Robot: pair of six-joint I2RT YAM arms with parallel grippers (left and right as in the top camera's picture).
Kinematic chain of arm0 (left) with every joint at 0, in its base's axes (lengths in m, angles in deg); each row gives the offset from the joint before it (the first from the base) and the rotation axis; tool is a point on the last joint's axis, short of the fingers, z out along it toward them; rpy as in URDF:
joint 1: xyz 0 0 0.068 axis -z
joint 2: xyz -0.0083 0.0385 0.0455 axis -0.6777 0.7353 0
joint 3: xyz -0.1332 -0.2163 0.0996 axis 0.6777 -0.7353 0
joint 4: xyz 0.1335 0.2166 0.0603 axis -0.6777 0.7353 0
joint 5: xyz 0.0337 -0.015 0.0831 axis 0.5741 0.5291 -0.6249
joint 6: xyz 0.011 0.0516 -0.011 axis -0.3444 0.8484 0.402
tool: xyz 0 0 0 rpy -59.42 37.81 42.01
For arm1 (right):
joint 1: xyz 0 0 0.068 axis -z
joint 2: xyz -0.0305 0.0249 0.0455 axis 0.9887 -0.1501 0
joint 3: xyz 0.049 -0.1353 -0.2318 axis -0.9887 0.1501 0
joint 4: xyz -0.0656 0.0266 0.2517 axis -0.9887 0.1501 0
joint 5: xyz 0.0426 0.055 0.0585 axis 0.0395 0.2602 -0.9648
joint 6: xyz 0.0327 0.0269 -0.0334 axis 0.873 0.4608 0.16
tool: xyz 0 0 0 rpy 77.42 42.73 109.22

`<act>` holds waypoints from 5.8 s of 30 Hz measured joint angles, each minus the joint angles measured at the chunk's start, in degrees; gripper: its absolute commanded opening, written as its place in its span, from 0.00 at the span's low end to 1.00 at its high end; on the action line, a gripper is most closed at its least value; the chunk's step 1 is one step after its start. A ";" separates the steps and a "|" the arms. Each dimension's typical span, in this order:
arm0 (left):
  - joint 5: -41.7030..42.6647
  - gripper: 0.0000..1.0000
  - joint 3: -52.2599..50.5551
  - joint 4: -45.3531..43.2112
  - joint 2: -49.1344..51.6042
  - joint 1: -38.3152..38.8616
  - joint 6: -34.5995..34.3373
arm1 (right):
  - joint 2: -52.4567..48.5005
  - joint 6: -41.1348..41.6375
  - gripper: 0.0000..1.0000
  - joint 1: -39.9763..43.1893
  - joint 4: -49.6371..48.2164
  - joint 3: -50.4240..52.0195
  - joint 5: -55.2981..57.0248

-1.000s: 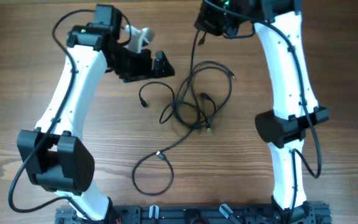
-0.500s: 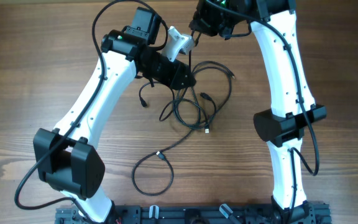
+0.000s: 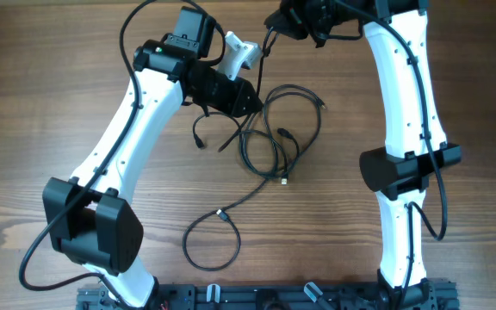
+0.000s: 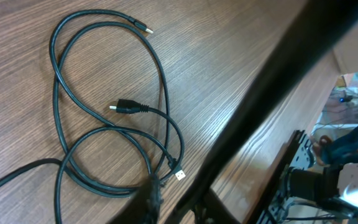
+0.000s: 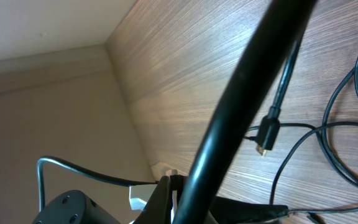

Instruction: Untangle cables

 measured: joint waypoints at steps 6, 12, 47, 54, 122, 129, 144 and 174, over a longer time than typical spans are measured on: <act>0.52 0.04 0.00 -0.85 0.00 -0.50 -3.69 | 0.00 -2.03 0.71 0.46 2.34 0.00 1.22; 0.55 0.04 17.03 -0.24 -2.05 -7.65 -12.66 | 0.00 -13.97 1.00 6.23 7.65 0.00 3.87; -41.62 1.00 35.28 -46.14 32.52 -35.01 -27.12 | 0.00 -31.04 1.00 6.84 7.69 0.00 3.69; -41.46 1.00 35.39 -30.60 34.12 -35.63 -26.95 | 0.00 -31.04 1.00 5.51 7.67 0.00 3.72; -27.10 0.76 -10.58 10.29 -9.46 12.59 -33.66 | 48.94 -38.56 1.00 4.11 3.23 62.29 19.78; -26.58 0.73 -31.19 -14.84 -9.57 20.83 -34.23 | 48.52 -38.29 1.00 4.11 0.52 62.77 19.56; -43.08 0.52 -36.63 -23.26 -3.76 25.90 -24.98 | 48.52 -38.29 1.00 4.11 0.44 62.77 19.56; -36.79 0.04 -9.99 -15.72 -24.50 25.83 -21.97 | 48.52 -35.45 1.00 4.11 -1.31 62.77 19.54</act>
